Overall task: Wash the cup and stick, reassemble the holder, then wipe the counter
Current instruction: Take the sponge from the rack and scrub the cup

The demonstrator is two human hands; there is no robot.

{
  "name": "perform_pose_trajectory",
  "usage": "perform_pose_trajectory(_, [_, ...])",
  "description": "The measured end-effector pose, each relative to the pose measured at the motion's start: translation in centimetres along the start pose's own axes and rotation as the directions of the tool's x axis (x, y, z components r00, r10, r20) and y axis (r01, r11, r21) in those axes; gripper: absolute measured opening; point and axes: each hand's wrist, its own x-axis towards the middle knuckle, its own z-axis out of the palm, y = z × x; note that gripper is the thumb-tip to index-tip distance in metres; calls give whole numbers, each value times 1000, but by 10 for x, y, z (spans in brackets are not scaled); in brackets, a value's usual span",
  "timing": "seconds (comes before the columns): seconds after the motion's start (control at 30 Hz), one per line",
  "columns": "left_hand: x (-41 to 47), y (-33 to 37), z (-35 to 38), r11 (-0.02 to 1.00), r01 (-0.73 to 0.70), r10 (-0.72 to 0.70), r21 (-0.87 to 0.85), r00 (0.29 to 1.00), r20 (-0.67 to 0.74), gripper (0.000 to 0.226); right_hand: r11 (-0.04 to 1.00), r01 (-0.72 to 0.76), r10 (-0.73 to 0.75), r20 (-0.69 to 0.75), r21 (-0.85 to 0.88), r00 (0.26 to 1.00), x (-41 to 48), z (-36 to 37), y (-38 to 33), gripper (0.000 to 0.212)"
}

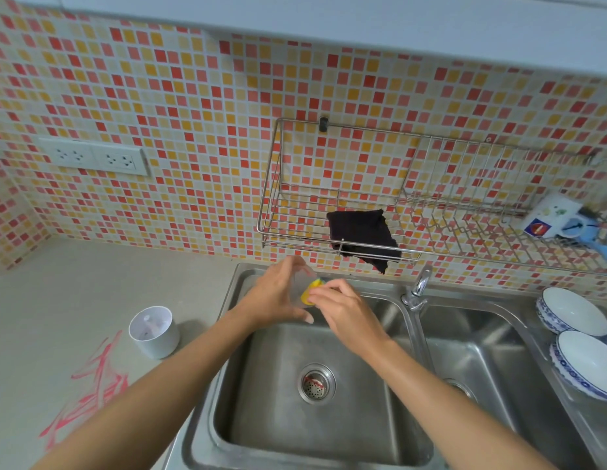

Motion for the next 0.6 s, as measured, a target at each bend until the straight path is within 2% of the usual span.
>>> perform_pose_trajectory(0.07, [0, 0, 1, 999, 0, 4, 52, 997, -83, 93, 999, -33, 33, 5, 25, 999, 2, 1, -3, 34])
perform_pose_trajectory(0.13, [2, -3, -1, 994, -22, 33, 102, 994, -103, 87, 980, -129, 122, 57, 151, 991, 6, -1, -6, 31])
perform_pose_trajectory(0.2, [4, -6, -3, 978, -55, 69, 201, 996, -61, 83, 929, -253, 212, 170, 269, 962, 9, -3, -8, 30])
perform_pose_trajectory(0.27, [4, -7, -5, 957, -42, 44, 288, 999, 1, 81, 917, -300, 230, 266, 264, 936, 11, -4, -3, 31])
perform_pose_trajectory(0.3, [5, -7, -5, 955, -35, 25, 294, 999, 35, 80, 941, -261, 193, 293, 216, 936, 12, -5, 0, 32])
perform_pose_trajectory(0.37, [6, -6, -5, 961, -46, 24, 274, 996, 83, 82, 997, -77, 69, 314, 15, 947, 15, -8, 9, 36])
perform_pose_trajectory(0.43, [7, -3, -6, 964, -62, 34, 257, 993, 109, 83, 986, 79, -41, 247, -149, 968, 19, -11, 15, 37])
perform_pose_trajectory(0.53, [8, 0, -10, 968, -63, 41, 244, 995, 94, 83, 981, 84, -60, 141, -174, 988, 13, -7, 10, 35])
perform_pose_trajectory(0.6, [9, -2, -11, 970, -55, 32, 239, 995, 98, 83, 996, -88, 87, 146, -1, 985, 5, 5, 3, 32])
